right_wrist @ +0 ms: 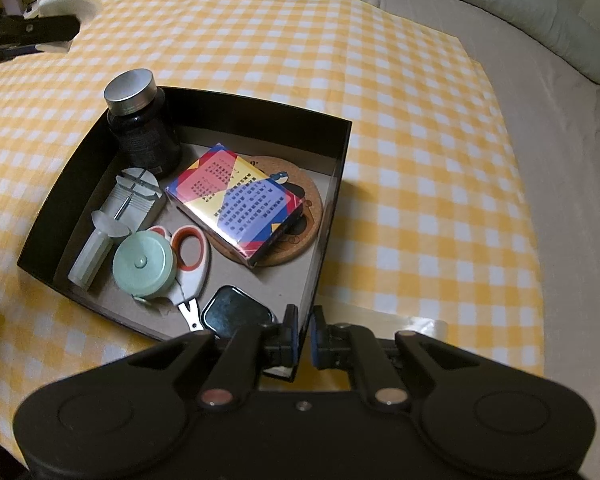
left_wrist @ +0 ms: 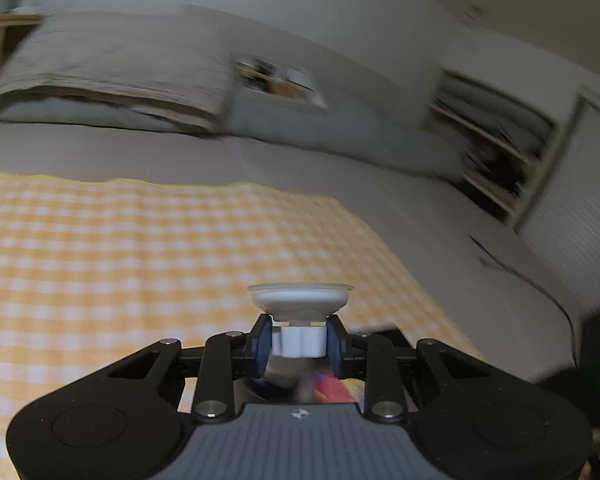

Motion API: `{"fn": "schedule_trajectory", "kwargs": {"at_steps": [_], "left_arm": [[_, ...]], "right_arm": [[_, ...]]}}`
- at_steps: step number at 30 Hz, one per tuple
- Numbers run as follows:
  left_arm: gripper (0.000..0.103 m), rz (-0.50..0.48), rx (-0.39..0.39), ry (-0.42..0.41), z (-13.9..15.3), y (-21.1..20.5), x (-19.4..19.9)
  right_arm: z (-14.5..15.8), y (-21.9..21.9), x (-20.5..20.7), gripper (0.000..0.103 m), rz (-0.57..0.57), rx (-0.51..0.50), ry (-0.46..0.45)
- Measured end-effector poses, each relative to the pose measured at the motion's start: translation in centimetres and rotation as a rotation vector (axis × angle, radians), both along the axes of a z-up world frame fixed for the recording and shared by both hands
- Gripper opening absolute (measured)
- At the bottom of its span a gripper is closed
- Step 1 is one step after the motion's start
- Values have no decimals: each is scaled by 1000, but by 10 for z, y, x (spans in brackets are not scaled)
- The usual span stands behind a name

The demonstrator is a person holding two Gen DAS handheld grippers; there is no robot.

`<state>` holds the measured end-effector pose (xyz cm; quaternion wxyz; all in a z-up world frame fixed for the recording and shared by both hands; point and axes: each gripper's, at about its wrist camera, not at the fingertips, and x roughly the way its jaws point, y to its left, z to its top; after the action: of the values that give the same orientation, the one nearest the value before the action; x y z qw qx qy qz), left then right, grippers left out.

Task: Organize rigid objects
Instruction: 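Lower the suction-cup holder into the box beside the smartwatch and open the left tool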

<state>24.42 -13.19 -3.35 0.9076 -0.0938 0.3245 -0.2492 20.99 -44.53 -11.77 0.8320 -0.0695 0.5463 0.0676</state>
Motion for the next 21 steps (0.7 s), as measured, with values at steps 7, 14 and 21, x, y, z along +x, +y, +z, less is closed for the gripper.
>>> {"fn": "schedule_trajectory", "kwargs": {"at_steps": [7, 14, 21], "left_arm": [[30, -236, 62, 64, -8, -59, -33], [30, -341, 119, 229, -50, -94, -38], [33, -397, 176, 229, -68, -107, -36]], "right_arm": [[0, 0, 0, 6, 5, 2, -2], [2, -1, -3, 6, 7, 5, -4], [1, 0, -3, 6, 9, 8, -4]]}}
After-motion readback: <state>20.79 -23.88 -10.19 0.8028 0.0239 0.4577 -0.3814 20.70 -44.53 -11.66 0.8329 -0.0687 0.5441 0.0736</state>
